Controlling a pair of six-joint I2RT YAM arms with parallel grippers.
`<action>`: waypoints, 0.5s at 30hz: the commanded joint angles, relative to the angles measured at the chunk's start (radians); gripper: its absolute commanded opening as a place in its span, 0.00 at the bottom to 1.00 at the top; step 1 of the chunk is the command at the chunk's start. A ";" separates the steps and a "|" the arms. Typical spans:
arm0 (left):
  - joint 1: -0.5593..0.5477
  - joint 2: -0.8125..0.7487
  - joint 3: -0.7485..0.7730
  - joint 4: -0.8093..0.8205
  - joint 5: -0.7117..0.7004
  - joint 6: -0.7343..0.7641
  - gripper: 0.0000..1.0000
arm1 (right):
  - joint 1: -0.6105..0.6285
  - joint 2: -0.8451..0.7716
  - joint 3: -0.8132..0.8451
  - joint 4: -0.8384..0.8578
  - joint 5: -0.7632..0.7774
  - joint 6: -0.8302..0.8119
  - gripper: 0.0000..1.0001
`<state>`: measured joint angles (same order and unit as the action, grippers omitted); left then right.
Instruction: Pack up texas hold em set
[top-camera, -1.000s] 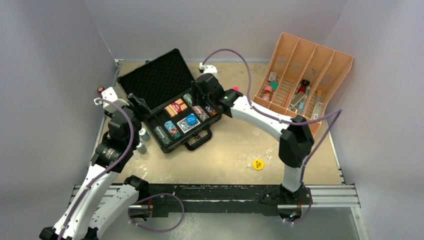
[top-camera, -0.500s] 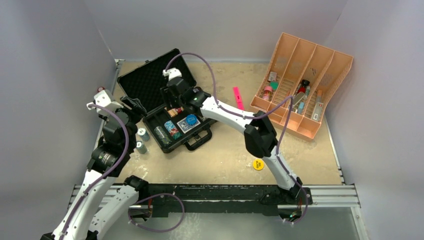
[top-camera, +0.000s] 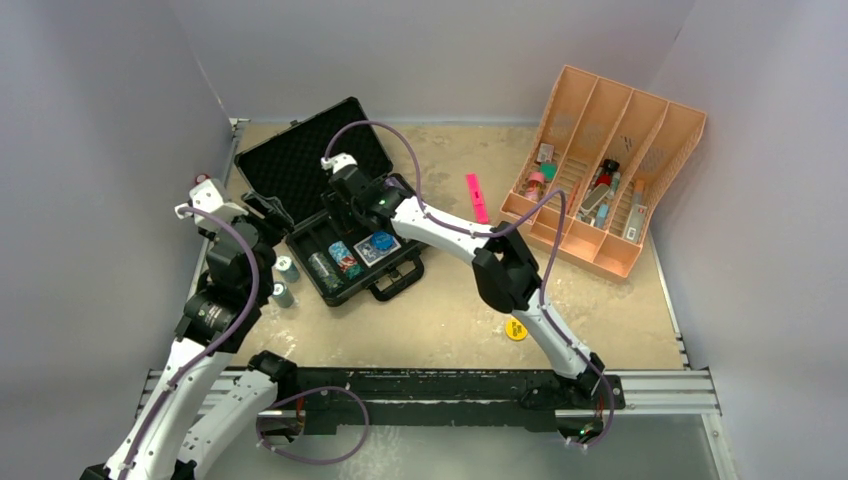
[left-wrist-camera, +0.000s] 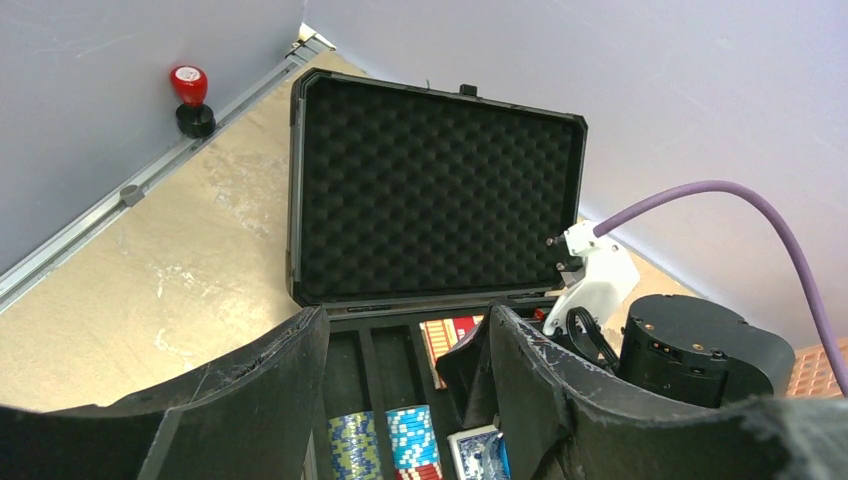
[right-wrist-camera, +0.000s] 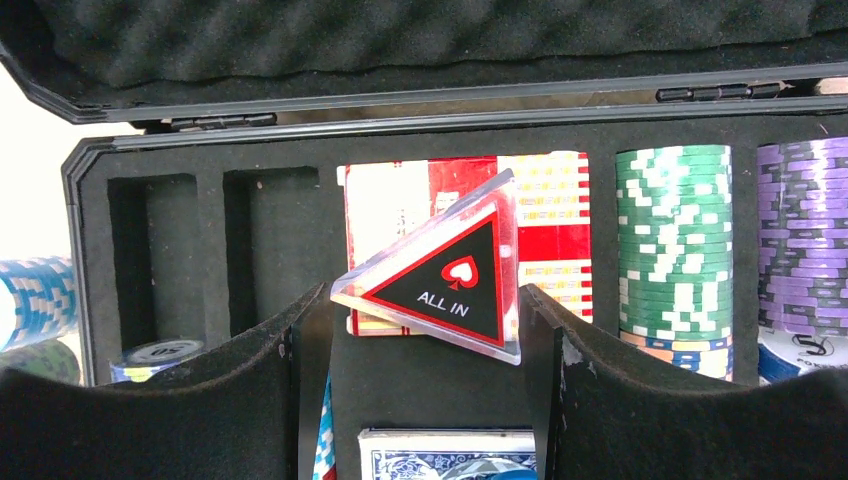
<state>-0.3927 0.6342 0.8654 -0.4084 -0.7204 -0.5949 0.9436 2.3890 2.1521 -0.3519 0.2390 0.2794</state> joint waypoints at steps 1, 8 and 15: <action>0.010 0.002 0.009 0.031 -0.003 -0.015 0.59 | -0.002 -0.003 0.056 -0.026 -0.006 -0.015 0.63; 0.014 0.004 0.010 0.030 -0.002 -0.012 0.59 | -0.008 0.015 0.081 -0.045 0.015 0.011 0.73; 0.018 0.005 0.010 0.030 -0.002 -0.011 0.59 | -0.019 -0.010 0.107 -0.035 0.024 0.027 0.73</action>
<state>-0.3862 0.6376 0.8654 -0.4088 -0.7193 -0.5945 0.9356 2.4027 2.2093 -0.3943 0.2443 0.2916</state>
